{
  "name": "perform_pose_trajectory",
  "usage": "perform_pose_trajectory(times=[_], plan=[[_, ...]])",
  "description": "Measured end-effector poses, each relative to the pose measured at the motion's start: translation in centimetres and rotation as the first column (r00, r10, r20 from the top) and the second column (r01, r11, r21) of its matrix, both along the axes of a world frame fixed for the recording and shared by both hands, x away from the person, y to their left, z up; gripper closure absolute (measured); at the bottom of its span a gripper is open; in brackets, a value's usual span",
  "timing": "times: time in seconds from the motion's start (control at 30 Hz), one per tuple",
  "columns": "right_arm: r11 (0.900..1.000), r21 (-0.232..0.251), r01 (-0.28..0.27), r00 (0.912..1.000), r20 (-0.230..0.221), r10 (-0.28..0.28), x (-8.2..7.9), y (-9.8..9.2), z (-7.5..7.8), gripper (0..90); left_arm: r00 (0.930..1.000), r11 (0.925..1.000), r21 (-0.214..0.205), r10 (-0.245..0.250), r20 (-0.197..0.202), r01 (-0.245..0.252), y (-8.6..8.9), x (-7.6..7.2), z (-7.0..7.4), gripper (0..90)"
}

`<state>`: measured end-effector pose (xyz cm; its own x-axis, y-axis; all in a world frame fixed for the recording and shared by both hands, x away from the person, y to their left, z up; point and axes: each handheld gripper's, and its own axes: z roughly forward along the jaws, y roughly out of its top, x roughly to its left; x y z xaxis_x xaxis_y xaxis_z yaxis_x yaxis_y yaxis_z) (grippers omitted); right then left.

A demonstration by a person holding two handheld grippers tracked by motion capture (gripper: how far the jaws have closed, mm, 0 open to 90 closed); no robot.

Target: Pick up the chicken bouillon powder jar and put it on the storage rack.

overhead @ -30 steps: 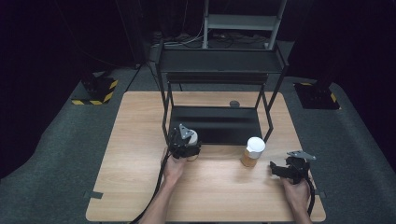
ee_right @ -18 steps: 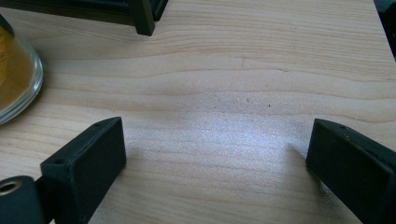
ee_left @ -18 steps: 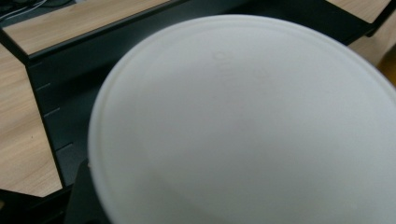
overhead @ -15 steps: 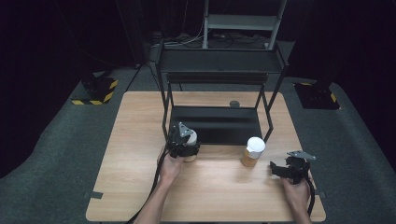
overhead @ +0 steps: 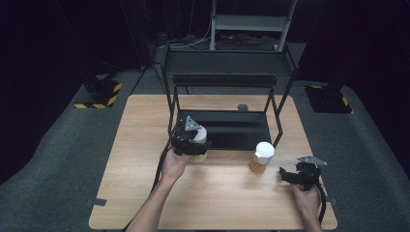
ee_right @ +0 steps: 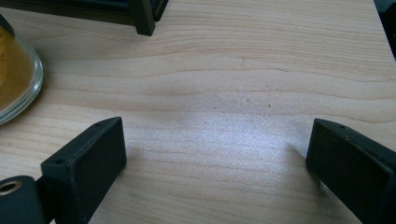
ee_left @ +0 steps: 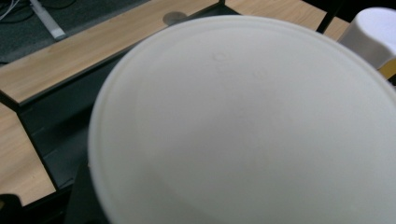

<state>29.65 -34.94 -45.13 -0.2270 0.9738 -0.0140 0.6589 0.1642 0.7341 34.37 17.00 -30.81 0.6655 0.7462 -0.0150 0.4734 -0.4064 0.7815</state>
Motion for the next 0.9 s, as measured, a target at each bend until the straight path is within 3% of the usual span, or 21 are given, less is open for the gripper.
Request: perform_pose_trajectory(times=[0.1,0.13,0.2,0.6,0.9], plan=[[1.0,0.0,0.0,1.0,0.0,0.0,0.0,0.0,0.0,4.2,0.9999,0.9999,-0.005,-0.011,-0.004,0.011,0.1,0.2,0.8,35.6],[1.0,0.0,0.0,1.0,0.0,0.0,0.0,0.0,0.0,4.2,0.9997,0.9996,-0.01,-0.025,-0.001,0.025,0.2,0.4,1.9,35.6],[1.0,0.0,0.0,1.0,0.0,0.0,0.0,0.0,0.0,4.2,0.9996,0.9995,-0.011,-0.03,0.0,0.03,0.2,0.4,2.4,35.6],[1.0,0.0,-0.001,1.0,0.0,0.001,0.0,0.0,0.0,4.3,0.9936,0.993,-0.036,-0.112,0.013,0.112,0.2,1.6,9.5,35.7],[1.0,-0.001,-0.002,1.0,0.001,0.002,0.0,0.0,0.0,4.5,0.9914,0.9907,-0.038,-0.13,0.02,0.13,-0.2,2.5,12.7,35.6]])
